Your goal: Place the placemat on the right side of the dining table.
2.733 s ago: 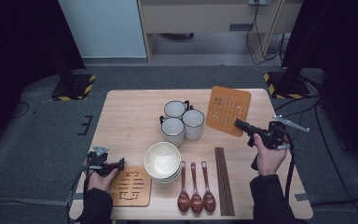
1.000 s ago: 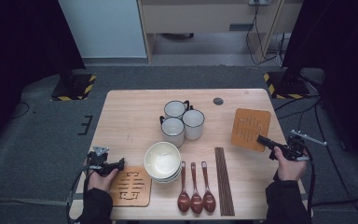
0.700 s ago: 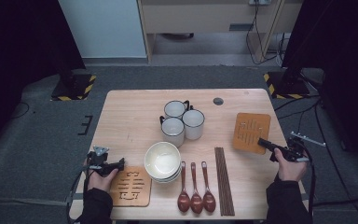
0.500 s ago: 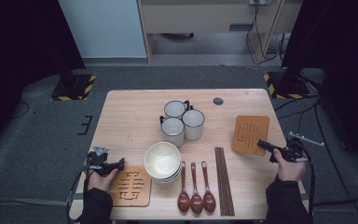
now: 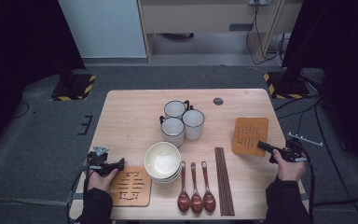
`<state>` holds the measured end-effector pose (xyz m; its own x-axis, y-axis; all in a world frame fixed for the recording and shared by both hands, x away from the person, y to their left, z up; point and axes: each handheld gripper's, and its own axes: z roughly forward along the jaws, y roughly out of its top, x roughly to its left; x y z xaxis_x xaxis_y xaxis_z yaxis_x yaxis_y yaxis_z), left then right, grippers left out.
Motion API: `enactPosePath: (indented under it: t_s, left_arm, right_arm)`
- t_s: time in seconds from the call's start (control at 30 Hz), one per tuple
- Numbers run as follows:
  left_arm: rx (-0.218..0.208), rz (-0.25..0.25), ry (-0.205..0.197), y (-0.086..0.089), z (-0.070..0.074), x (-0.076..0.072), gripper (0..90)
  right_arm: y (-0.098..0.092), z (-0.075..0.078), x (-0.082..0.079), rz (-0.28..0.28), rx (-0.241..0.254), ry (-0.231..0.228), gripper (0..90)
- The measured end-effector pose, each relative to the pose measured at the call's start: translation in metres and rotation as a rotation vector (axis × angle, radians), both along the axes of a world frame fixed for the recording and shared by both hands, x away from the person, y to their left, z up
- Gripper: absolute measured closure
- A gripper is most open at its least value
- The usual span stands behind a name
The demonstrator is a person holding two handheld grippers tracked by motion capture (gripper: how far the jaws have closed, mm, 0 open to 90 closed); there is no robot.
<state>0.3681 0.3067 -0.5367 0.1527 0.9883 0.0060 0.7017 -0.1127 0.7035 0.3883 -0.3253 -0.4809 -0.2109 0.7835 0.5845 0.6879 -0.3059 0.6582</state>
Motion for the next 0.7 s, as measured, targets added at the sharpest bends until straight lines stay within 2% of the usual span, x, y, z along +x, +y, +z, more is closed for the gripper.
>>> enactPosePath:
  t_s: [0.17, 0.33, 0.4, 0.7]
  left_arm:
    - [0.0, 0.0, 0.0, 0.0, 0.0, 0.0, 1.9]
    - [0.0, 0.0, 0.0, 0.0, 0.0, 0.0, 1.9]
    - [0.0, 0.0, 0.0, 0.0, 0.0, 0.0, 1.9]
    - [0.0, 0.0, 0.0, 0.0, 0.0, 0.0, 1.9]
  right_arm:
    - [0.0, -0.001, 0.001, -0.014, -0.024, 0.003, 83.2]
    - [0.002, -0.005, 0.003, -0.023, -0.078, 0.004, 77.6]
    - [0.002, -0.007, 0.004, -0.03, -0.076, 0.013, 75.9]
    - [0.003, -0.013, 0.006, -0.05, -0.133, 0.012, 68.0]
